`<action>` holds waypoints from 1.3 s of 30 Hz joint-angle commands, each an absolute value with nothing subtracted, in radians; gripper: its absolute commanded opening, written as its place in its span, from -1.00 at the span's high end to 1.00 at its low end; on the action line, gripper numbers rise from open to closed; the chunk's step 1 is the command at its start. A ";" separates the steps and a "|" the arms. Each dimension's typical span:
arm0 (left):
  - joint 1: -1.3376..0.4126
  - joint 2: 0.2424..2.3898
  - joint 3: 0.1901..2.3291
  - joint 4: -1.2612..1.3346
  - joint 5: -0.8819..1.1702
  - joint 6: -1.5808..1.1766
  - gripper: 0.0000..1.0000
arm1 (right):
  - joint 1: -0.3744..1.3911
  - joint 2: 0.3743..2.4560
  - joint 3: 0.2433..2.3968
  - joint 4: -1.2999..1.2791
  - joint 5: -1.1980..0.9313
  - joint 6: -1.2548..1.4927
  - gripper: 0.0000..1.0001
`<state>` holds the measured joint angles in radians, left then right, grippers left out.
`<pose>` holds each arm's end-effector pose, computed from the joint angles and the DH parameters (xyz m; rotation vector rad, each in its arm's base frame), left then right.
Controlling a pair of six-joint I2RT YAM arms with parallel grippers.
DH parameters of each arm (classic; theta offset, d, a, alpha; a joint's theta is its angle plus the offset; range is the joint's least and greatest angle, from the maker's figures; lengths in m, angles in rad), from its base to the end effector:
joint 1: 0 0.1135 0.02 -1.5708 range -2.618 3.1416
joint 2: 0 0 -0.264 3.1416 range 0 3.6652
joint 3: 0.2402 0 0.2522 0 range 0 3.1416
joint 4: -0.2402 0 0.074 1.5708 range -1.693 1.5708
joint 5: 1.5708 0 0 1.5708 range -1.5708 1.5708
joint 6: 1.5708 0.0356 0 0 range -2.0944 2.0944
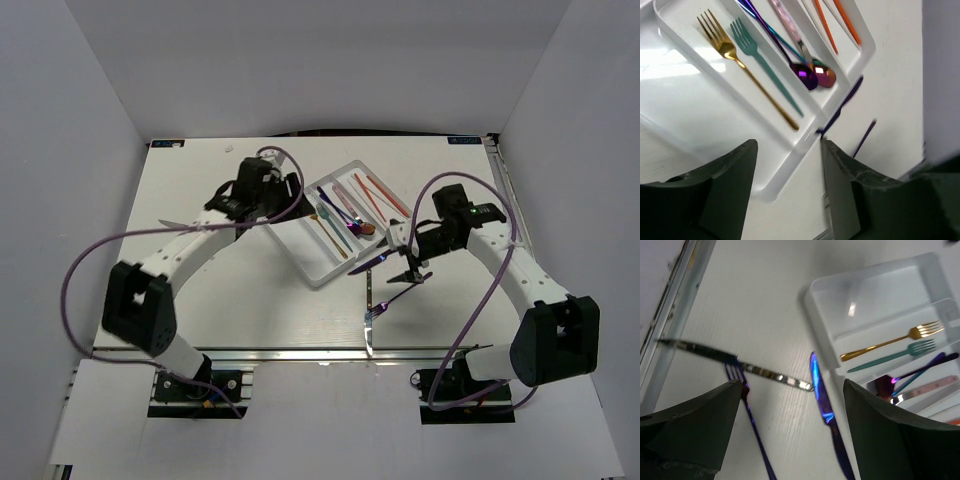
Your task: Sort the eating utensils into containers
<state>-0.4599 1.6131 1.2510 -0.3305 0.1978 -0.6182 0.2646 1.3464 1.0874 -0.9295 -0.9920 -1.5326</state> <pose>0.3242 -0.1684 0.2771 -0.0773 2.3720 -0.7734 0.2318 0.0937 0.2794 -1.8418 1.1750 0.6982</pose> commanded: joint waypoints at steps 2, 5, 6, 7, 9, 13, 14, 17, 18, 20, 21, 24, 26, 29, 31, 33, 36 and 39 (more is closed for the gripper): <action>-0.428 1.363 1.071 -0.221 0.377 -0.338 -0.38 | 0.285 1.354 1.011 -1.128 -0.795 -1.888 -0.76; -0.428 1.194 0.938 -0.196 0.335 -0.279 -0.51 | 0.314 1.373 0.965 -1.045 -0.679 -1.832 -0.71; -0.428 1.125 0.887 -0.198 0.286 -0.269 -0.54 | 0.339 1.382 0.951 -1.022 -0.643 -1.794 -0.68; -0.426 1.094 0.871 -0.207 0.264 -0.227 -0.56 | 0.351 1.390 0.939 -0.997 -0.580 -1.775 -0.66; -0.426 1.045 0.854 -0.245 0.192 -0.203 -0.56 | 0.380 1.423 0.904 -0.928 -0.525 -1.743 -0.62; -0.426 0.916 0.763 -0.253 0.077 -0.158 -0.68 | 0.393 1.489 0.884 -0.865 -0.465 -1.681 -0.49; -0.426 0.904 0.758 -0.250 0.081 -0.155 -0.69 | 0.393 1.512 0.884 -0.856 -0.460 -1.674 -0.48; -0.426 0.885 0.755 -0.244 0.110 -0.152 -0.69 | 0.397 1.549 0.882 -0.813 -0.437 -1.646 -0.41; -0.426 0.888 0.756 -0.248 0.109 -0.152 -0.69 | 0.397 1.555 0.881 -0.795 -0.431 -1.640 -0.39; -0.426 0.888 0.762 -0.258 0.110 -0.150 -0.69 | 0.400 1.575 0.879 -0.781 -0.413 -1.625 -0.36; -0.428 0.887 0.762 -0.259 0.113 -0.152 -0.69 | 0.402 1.580 0.877 -0.775 -0.405 -1.618 -0.31; -0.426 0.877 0.762 -0.258 0.112 -0.150 -0.69 | 0.413 1.598 0.864 -0.752 -0.382 -1.609 -0.17; -0.426 0.871 0.761 -0.259 0.103 -0.152 -0.69 | 0.423 1.608 0.851 -0.744 -0.373 -1.605 -0.07; -0.426 0.861 0.759 -0.258 0.091 -0.150 -0.69 | 0.436 1.612 0.835 -0.739 -0.359 -1.605 0.16; -0.428 0.857 0.759 -0.258 0.089 -0.150 -0.69 | 0.437 1.612 0.828 -0.739 -0.354 -1.608 0.30; -0.426 0.856 0.759 -0.256 0.087 -0.152 -0.69 | 0.439 1.606 0.816 -0.738 -0.350 -1.614 0.39; -0.426 0.857 0.759 -0.258 0.084 -0.149 -0.69 | 0.439 1.589 0.795 -0.733 -0.345 -1.629 0.49; -0.426 0.853 0.759 -0.258 0.074 -0.150 -0.69 | 0.437 1.560 0.767 -0.723 -0.338 -1.652 0.61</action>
<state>-0.4274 0.8768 0.7586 -0.2596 0.0921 -0.1596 0.4286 1.5475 0.8326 -0.7353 -0.3874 -1.6157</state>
